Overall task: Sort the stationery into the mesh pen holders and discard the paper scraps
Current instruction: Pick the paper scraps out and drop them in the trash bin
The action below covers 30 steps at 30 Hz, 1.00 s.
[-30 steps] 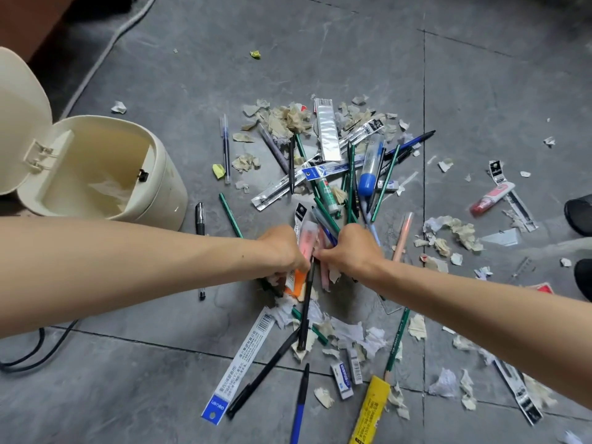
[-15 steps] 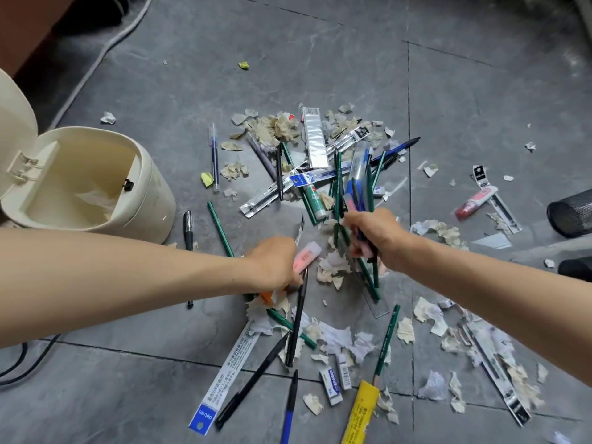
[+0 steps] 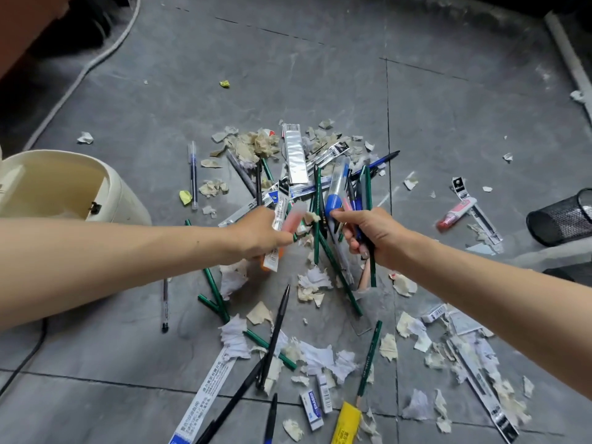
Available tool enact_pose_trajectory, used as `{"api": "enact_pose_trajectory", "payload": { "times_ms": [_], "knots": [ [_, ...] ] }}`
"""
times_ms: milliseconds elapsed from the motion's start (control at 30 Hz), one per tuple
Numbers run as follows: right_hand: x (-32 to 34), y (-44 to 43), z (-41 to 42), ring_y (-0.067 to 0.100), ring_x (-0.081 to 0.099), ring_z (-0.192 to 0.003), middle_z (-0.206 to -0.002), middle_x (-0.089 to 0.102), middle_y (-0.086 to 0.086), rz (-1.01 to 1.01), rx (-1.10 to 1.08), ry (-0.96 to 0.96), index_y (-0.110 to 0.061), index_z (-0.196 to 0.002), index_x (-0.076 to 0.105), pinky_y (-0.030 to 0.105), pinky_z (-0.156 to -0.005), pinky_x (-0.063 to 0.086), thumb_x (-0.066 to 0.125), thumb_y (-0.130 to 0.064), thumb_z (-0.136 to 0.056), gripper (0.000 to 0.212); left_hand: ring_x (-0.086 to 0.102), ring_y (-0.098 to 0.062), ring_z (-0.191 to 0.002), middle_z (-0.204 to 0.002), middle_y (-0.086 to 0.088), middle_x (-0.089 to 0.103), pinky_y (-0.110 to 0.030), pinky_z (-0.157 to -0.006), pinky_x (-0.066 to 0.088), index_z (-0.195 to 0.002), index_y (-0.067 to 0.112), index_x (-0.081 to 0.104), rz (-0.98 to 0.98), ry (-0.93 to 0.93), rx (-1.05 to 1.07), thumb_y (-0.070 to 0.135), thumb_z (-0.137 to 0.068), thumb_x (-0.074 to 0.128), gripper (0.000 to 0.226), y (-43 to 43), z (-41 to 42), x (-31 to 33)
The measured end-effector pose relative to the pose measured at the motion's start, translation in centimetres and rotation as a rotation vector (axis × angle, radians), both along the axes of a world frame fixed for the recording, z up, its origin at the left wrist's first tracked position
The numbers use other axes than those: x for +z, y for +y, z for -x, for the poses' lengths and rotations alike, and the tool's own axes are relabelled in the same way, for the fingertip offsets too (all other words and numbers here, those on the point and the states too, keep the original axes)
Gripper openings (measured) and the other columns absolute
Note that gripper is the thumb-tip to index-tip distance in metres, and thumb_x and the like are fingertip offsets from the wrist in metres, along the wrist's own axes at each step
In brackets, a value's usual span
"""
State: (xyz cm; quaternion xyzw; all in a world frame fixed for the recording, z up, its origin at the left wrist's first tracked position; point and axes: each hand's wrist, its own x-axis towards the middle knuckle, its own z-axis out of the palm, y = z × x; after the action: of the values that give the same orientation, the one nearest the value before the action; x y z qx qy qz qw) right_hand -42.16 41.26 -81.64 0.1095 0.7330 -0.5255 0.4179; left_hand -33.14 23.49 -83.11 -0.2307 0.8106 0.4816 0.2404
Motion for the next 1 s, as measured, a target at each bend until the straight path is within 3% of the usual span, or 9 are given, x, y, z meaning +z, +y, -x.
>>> {"api": "enact_pose_trajectory", "payload": {
  "times_ms": [100, 233, 367, 467, 533, 700, 800, 900, 1000],
  "knots": [
    [-0.1, 0.0, 0.1, 0.014, 0.051, -0.04, -0.058, 0.056, 0.008, 0.081, -0.089, -0.048, 0.002, -0.098, 0.059, 0.02, -0.035, 0.041, 0.061, -0.007, -0.088, 0.013, 0.036, -0.015, -0.041, -0.058, -0.006, 0.04, -0.018, -0.035, 0.025, -0.076, 0.008, 0.043, 0.046, 0.013, 0.05, 0.015, -0.088, 0.06, 0.022, -0.5, 1.1, -0.4],
    [0.1, -0.6, 1.1, 0.015, 0.055, -0.048, -0.069, 0.056, 0.012, 0.093, -0.158, -0.049, 0.007, -0.1, 0.052, 0.023, -0.04, 0.047, 0.061, -0.003, -0.088, 0.017, 0.041, -0.016, -0.048, -0.056, -0.005, 0.043, -0.026, -0.043, 0.027, -0.061, 0.009, 0.043, 0.43, 0.065, -0.138, 0.021, -0.085, 0.063, 0.033, -1.3, 2.4, -0.2],
    [0.1, -1.6, 2.6, 0.021, 0.056, -0.066, -0.085, 0.056, 0.016, -0.105, -0.033, 0.17, -0.001, -0.103, 0.044, 0.028, -0.053, 0.048, 0.059, 0.006, -0.086, 0.024, 0.043, -0.023, -0.053, -0.053, -0.004, 0.039, -0.028, -0.048, 0.028, -0.058, 0.01, 0.037, 0.678, 0.135, -0.365, 0.025, -0.087, 0.059, 0.039, -2.4, 2.8, -0.1],
    [-1.0, -1.8, 3.4, 0.026, 0.056, -0.093, -0.104, 0.054, 0.012, -0.388, 0.228, 0.485, -0.008, -0.124, 0.041, 0.036, -0.074, 0.052, 0.056, 0.008, -0.084, 0.045, 0.05, -0.027, -0.066, -0.064, -0.004, 0.044, -0.031, -0.058, 0.035, -0.081, 0.008, 0.044, 0.755, 0.207, -0.399, 0.022, -0.087, 0.057, 0.02, -2.7, 2.1, -0.7],
    [-1.5, -1.8, 3.5, 0.026, 0.053, -0.102, -0.112, 0.053, 0.013, -0.478, 0.318, 0.607, -0.008, -0.129, 0.039, 0.041, -0.089, 0.049, 0.055, 0.009, -0.084, 0.05, 0.051, -0.027, -0.069, -0.074, -0.002, 0.046, -0.035, -0.063, 0.042, -0.104, 0.009, 0.035, 0.768, 0.303, -0.39, 0.027, -0.088, 0.058, 0.033, -2.5, 1.4, -1.3],
    [-2.1, -1.8, 3.8, 0.028, 0.051, -0.108, -0.12, 0.051, 0.016, -0.488, 0.356, 0.667, -0.008, -0.134, 0.035, 0.039, -0.094, 0.046, 0.055, 0.005, -0.087, 0.053, 0.04, -0.014, -0.068, -0.096, -0.005, 0.034, -0.03, -0.051, 0.042, -0.116, 0.017, 0.027, 0.789, 0.603, -0.358, 0.01, -0.085, 0.055, 0.042, -1.2, 1.3, -1.7],
    [-2.3, -1.9, 3.9, 0.029, 0.049, -0.114, -0.127, 0.047, 0.016, -0.478, 0.339, 0.681, -0.011, -0.14, 0.031, 0.035, -0.096, 0.043, 0.058, 0.005, -0.085, 0.064, 0.041, -0.021, -0.096, -0.118, -0.009, 0.035, -0.031, -0.076, 0.042, -0.125, 0.017, 0.034, 0.837, 0.672, -0.419, 0.001, -0.087, 0.049, 0.044, 0.0, 2.0, -1.8],
    [-2.3, -1.8, 3.9, 0.028, 0.047, -0.116, -0.13, 0.045, 0.016, -0.493, 0.336, 0.716, -0.011, -0.142, 0.029, 0.028, -0.091, 0.038, 0.058, 0.007, -0.084, 0.067, 0.024, -0.026, -0.135, -0.148, -0.011, 0.022, -0.04, -0.11, 0.021, -0.13, 0.011, 0.038, 0.945, 0.607, -0.625, -0.006, -0.083, 0.042, 0.05, 1.0, 2.8, -2.4],
    [-2.3, -1.5, 3.7, 0.026, 0.047, -0.118, -0.132, 0.044, 0.015, -0.494, 0.356, 0.729, -0.011, -0.142, 0.029, 0.026, -0.093, 0.039, 0.061, 0.006, -0.083, 0.069, 0.003, -0.02, -0.145, -0.151, -0.006, 0.023, -0.044, -0.113, -0.009, -0.137, 0.009, 0.036, 0.966, 0.485, -0.728, 0.009, -0.095, 0.034, 0.042, 1.6, 3.2, -3.6]
  ]
}}
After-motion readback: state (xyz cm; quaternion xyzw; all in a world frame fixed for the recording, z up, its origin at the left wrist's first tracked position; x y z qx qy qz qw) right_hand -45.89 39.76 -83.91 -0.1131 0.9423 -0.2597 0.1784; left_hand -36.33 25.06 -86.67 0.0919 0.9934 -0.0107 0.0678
